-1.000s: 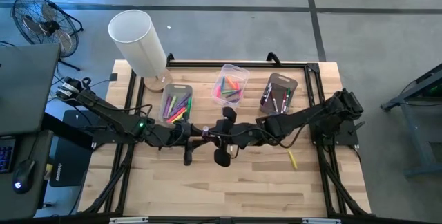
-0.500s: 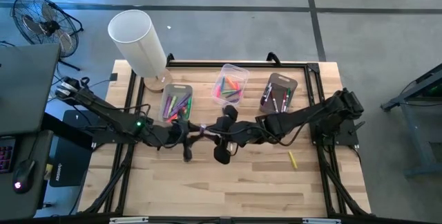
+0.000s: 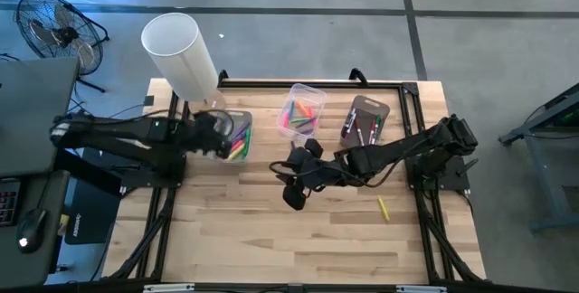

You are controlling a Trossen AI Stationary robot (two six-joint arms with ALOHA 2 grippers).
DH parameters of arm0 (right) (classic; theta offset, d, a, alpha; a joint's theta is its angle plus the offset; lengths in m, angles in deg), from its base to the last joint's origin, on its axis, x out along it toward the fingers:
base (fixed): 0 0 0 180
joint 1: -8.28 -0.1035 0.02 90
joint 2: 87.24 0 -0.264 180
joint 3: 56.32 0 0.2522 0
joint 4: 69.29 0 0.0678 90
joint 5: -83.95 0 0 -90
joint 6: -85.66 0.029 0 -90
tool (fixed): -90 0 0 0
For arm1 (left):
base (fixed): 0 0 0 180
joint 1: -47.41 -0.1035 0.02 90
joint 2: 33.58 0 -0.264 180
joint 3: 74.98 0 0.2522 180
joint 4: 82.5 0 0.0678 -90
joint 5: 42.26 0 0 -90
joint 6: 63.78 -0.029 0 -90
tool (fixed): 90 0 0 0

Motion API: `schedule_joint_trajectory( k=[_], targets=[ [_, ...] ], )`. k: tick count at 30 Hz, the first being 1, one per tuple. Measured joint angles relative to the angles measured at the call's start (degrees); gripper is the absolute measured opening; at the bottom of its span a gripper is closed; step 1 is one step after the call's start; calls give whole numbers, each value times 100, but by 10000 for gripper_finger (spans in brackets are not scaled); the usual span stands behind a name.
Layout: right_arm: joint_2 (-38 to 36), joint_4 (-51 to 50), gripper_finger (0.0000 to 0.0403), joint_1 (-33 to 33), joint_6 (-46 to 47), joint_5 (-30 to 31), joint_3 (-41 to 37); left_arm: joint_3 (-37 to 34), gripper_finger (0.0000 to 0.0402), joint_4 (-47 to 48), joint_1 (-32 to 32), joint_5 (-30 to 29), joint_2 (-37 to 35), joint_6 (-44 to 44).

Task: Pick & Place Markers
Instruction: Put the purple highlighter into the gray bin, then put the yellow pen into the transparent bin

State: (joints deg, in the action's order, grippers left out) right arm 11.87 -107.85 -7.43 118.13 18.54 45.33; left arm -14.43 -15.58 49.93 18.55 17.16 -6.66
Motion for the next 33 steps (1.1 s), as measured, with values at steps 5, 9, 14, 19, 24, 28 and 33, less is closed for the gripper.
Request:
schedule_joint_trajectory(
  k=[5,9,14,19,24,28,33],
  targets=[
    [-2,-3,167,0,124,187,0,-49,103,-120,-946,857,489,-732],
    [-2,-4,167,-7,330,200,0,-49,107,-109,-1286,1297,999,-1060],
    [-2,-64,167,-7,385,-37,2,-52,109,-121,-1339,1397,1250,-1567],
    [-2,-760,167,-10,1251,-428,2,-52,109,-651,-1216,1633,1069,-2139],
    [-2,-2454,167,-163,2724,-532,2,-46,110,-1439,-699,1843,703,-2569],
    [-2,-3927,167,-423,4108,-619,2,-44,110,-2014,-93,1938,555,-2895],
    [-13,-5342,167,-667,5482,-1116,-323,-42,110,-2494,571,1938,558,-2987]
  ],
)
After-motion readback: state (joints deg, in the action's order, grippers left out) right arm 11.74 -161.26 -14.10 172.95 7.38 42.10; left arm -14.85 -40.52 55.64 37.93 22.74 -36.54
